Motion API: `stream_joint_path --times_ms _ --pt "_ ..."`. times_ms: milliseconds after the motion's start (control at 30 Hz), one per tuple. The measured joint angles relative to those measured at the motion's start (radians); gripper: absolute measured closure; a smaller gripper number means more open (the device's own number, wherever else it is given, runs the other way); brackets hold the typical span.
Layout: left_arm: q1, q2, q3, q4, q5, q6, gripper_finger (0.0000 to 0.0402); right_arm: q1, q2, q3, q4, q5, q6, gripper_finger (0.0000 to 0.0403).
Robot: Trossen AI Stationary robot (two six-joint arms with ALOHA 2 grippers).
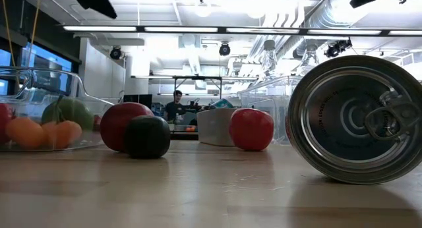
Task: Pick & Place Food Item
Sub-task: Put the red apple into the left transparent bin
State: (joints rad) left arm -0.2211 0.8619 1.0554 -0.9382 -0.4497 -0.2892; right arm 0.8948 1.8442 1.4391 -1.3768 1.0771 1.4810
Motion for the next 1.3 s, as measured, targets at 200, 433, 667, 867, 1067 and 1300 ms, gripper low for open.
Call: stream_joint_path --times_ms 200,433,667,867,1067,1300 --pt "0.000 -0.010 0.000 0.028 0.026 0.001 0.0283 -0.013 0.000 0.000 0.239 -0.019 -0.295 0.0006" --pt "-0.009 0.000 0.000 0.028 0.117 0.004 0.0283 -0.089 0.000 0.000 0.526 -0.120 -0.620 0.0006" --pt "-0.071 0.001 0.000 0.028 0.122 -0.004 0.0283 -0.165 -0.029 -0.115 0.743 -0.318 -0.887 0.0006" --pt "-0.132 0.001 0.000 0.028 0.122 -0.015 0.0283 -0.206 -0.183 -0.290 0.892 -0.388 -0.973 0.0006" --pt "-0.175 0.001 0.000 0.028 0.115 -0.018 0.0283 -0.228 -0.433 -0.591 1.258 -0.395 -1.053 0.0006" --pt "-0.202 0.001 0.000 0.028 0.069 -0.018 0.0283 -0.312 -0.559 -0.926 1.707 -0.345 -1.015 0.0006"
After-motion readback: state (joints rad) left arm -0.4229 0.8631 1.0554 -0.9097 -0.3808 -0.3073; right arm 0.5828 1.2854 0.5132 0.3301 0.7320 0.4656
